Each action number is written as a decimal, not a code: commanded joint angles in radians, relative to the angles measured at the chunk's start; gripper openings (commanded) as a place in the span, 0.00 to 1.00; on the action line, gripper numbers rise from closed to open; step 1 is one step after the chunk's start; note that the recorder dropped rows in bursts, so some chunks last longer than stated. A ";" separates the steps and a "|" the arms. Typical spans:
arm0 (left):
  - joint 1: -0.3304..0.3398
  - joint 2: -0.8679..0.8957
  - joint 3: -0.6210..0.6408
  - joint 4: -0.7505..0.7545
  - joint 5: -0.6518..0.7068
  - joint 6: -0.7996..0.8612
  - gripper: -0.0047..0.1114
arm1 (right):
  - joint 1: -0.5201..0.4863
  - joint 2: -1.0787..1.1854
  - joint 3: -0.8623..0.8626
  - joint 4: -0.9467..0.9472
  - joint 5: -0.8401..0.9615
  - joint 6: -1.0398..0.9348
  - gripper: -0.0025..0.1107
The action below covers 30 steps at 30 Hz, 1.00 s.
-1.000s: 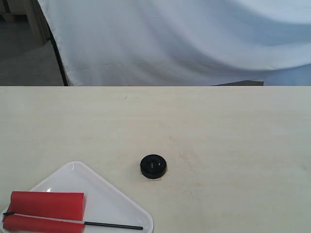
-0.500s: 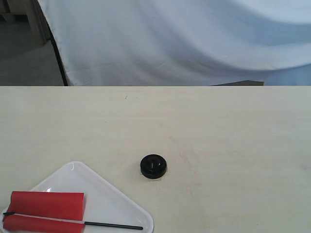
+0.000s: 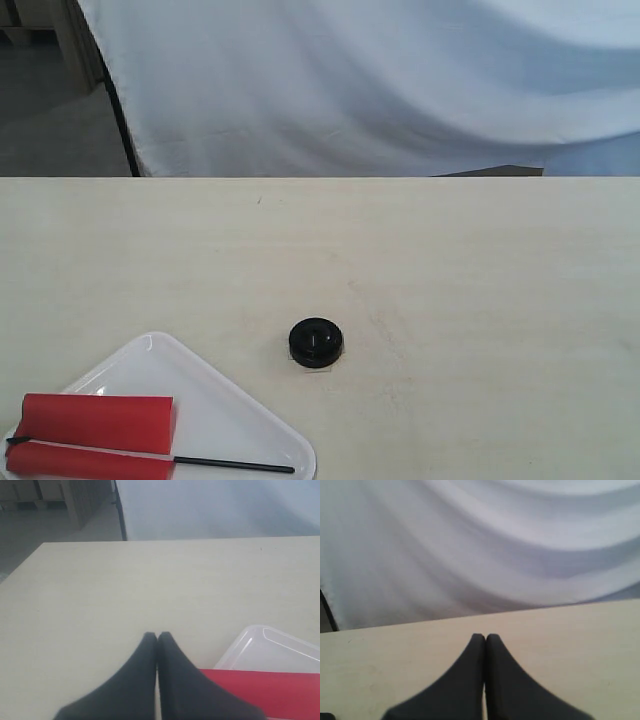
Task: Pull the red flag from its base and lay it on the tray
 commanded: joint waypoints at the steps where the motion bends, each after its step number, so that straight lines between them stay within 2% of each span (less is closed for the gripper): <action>1: -0.002 -0.003 0.002 0.003 -0.005 -0.006 0.04 | 0.004 -0.004 0.002 0.042 0.098 0.002 0.02; 13: -0.002 -0.003 0.002 0.003 -0.005 -0.006 0.04 | 0.004 -0.004 0.002 0.042 0.122 -0.027 0.02; 18: -0.002 -0.003 0.002 0.003 -0.005 -0.006 0.04 | 0.004 -0.004 0.002 0.033 0.240 -0.032 0.02; 30: -0.002 -0.003 0.002 0.003 -0.005 -0.006 0.04 | 0.004 -0.004 0.002 0.033 0.240 -0.031 0.02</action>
